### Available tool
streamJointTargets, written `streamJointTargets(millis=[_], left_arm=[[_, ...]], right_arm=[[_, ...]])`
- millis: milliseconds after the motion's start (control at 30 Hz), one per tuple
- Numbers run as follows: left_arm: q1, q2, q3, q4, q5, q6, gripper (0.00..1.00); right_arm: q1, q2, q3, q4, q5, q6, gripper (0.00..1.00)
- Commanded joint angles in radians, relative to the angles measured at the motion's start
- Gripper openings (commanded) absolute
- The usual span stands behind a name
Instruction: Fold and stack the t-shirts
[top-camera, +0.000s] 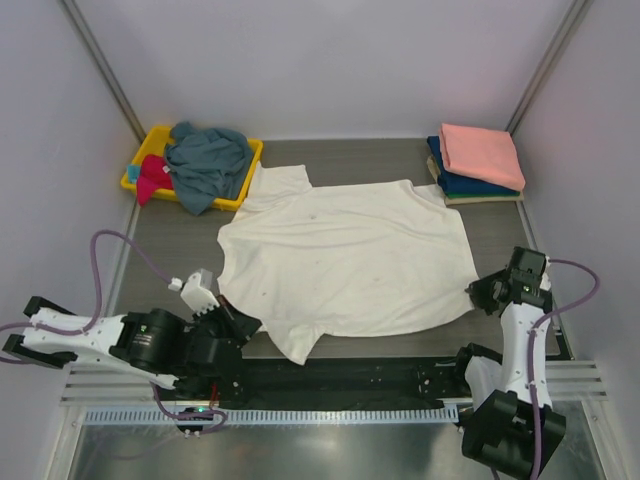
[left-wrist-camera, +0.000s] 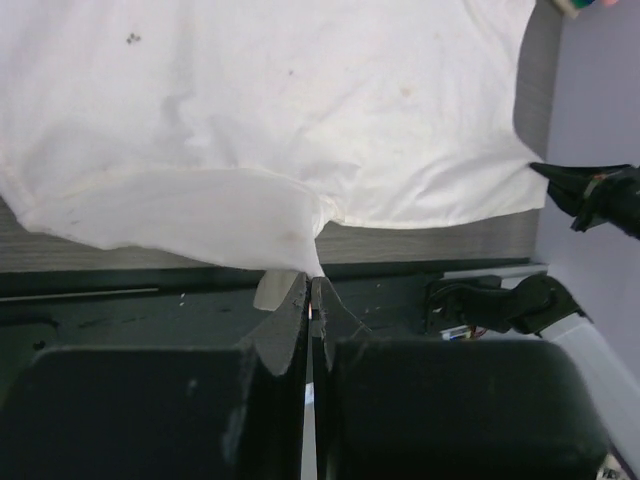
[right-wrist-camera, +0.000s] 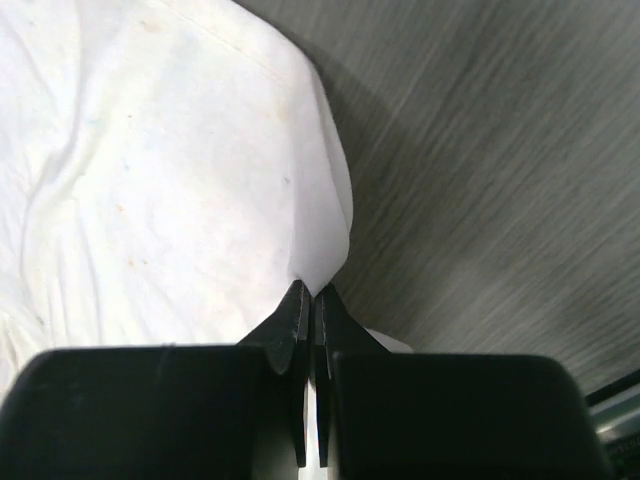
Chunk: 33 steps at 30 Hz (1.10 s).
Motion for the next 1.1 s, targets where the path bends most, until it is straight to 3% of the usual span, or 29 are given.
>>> streamJointTargets(millis=[0,100,133,267,333,367,467,567,867,1067], left_arm=[[0.031,0.017,0.084,-0.266,-0.173,0.064,0.0],[0.117,0.083,0.144,-0.176,-0.198,0.266,0.0],[0.161,0.108,0.167,-0.125,-0.181,0.454,0.0],[0.576,0.215,0.165,0.16,0.018,0.927,0.0],[0.696,0.226,0.152,0.319,0.154,1.049,0.0],[0.811,0.24,0.144,0.367,0.209,1.127,0.0],[1.035,0.306,0.158,0.494,0.403,1.225,0.0],[1.172,0.4,0.2,0.536,0.51,1.269,0.0],[1.327,0.654,0.349,0.627,0.595,1.362,0.0],[1.413,0.862,0.513,0.605,0.607,1.439,0.0]], right_arm=[[0.001,0.061,0.068,0.099,-0.053,-0.024,0.01],[0.002,0.167,0.117,0.139,-0.075,-0.032,0.01],[0.002,0.189,0.131,0.149,-0.082,-0.033,0.01],[0.004,0.276,0.194,0.184,-0.099,-0.042,0.01],[0.007,0.304,0.225,0.204,-0.102,-0.038,0.01],[0.01,0.315,0.244,0.215,-0.101,-0.035,0.01],[0.01,0.371,0.289,0.219,-0.093,-0.038,0.01],[0.01,0.44,0.31,0.241,-0.102,-0.033,0.01],[0.063,0.659,0.421,0.322,-0.115,0.013,0.01],[0.117,0.781,0.523,0.333,-0.084,0.048,0.01]])
